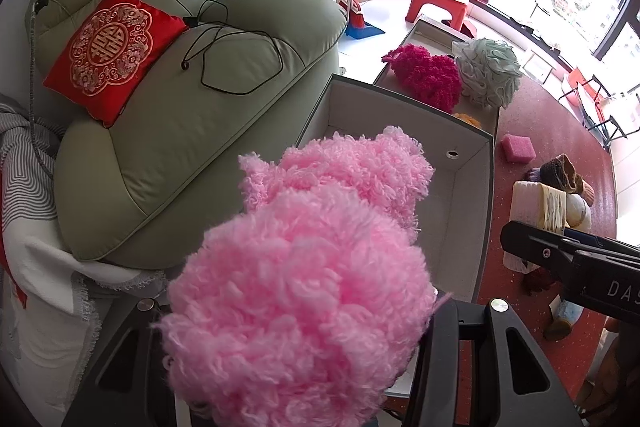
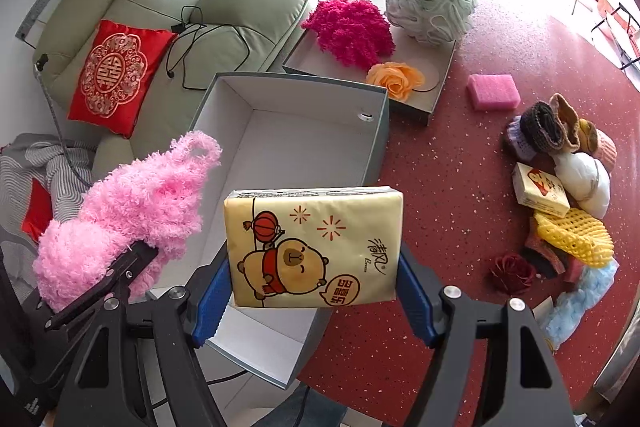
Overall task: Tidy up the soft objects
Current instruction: 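Carry the pink plush and tissue pack with both tools over the open grey box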
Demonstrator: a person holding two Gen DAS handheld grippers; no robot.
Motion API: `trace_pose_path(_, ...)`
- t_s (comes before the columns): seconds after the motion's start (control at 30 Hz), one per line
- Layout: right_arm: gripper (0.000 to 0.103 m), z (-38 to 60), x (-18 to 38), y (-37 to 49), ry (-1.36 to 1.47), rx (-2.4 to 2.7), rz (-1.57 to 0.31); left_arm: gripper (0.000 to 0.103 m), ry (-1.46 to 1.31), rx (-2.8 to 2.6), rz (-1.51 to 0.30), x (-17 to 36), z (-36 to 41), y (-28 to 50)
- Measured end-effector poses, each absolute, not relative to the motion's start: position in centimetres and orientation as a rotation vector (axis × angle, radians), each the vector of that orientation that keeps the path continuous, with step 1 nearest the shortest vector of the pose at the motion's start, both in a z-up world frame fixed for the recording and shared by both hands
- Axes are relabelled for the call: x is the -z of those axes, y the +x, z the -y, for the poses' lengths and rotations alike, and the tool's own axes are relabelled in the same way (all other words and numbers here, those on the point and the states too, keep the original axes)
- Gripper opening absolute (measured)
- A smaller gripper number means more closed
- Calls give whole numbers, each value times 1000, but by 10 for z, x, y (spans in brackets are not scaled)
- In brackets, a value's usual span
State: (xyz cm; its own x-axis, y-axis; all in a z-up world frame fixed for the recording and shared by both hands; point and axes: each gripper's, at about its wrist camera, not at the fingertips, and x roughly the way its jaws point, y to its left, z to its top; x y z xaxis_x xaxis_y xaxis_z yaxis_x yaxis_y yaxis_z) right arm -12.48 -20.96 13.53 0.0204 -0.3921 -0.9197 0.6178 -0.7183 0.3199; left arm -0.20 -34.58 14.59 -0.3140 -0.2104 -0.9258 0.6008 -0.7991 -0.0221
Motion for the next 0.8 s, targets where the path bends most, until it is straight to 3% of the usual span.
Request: trace_pose_path(0.8,77,267,-129,-162,1501,1815,-278,52,1536,2113,-480,-109,362,-28)
